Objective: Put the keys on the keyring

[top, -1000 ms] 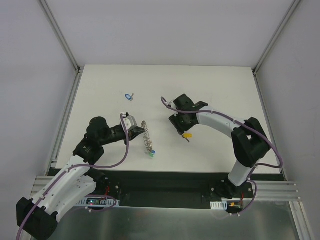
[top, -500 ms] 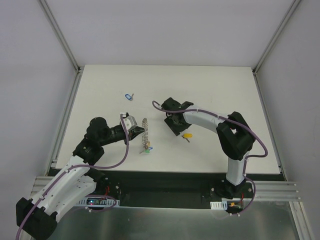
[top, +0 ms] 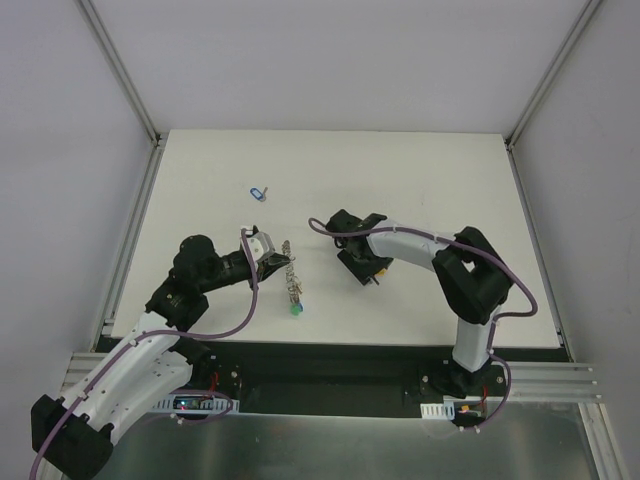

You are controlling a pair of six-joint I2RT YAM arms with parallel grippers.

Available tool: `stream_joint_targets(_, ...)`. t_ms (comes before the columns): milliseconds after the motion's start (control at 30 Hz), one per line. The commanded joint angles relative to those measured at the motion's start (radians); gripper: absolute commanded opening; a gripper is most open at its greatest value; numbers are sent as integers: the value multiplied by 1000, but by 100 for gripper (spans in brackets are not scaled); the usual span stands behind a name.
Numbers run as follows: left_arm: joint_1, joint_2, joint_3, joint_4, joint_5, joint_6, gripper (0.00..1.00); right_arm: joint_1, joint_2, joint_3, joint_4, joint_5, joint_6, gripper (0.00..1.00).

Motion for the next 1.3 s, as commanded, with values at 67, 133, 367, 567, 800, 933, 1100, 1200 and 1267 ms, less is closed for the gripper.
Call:
stream_joint_targets(67,-17,-21,43,43,8,15,0,2,-108,-74,-76,73,39,56)
stream_joint_targets(133,-17,-21,42,43,8,15,0,0,-124,-91,-89,93,56,56)
stream_joint_targets(367,-20,-31,42,43,7,14,0,-6,-164,-113,-10,-1,97,56)
stream_joint_targets(567,-25,-35,42,43,4,14,0,-18,-127,-119,14,-37,94,57)
stream_joint_targets(800,-27,-31,42,41,1,17,0,-50,-104,-121,23,-43,89,57)
stream_joint_targets(933,-27,-30,42,41,-2,17,0,-78,-90,-101,20,-28,71,57)
stream_joint_targets(1100,-27,-25,42,40,-7,20,0,-101,-56,-76,7,-22,59,57)
stream_joint_targets(1200,-27,-21,42,38,-7,20,0,-113,-44,-71,5,-9,57,57)
stream_joint_targets(1267,-27,-18,42,38,-7,20,0,-124,-39,-68,5,0,53,57)
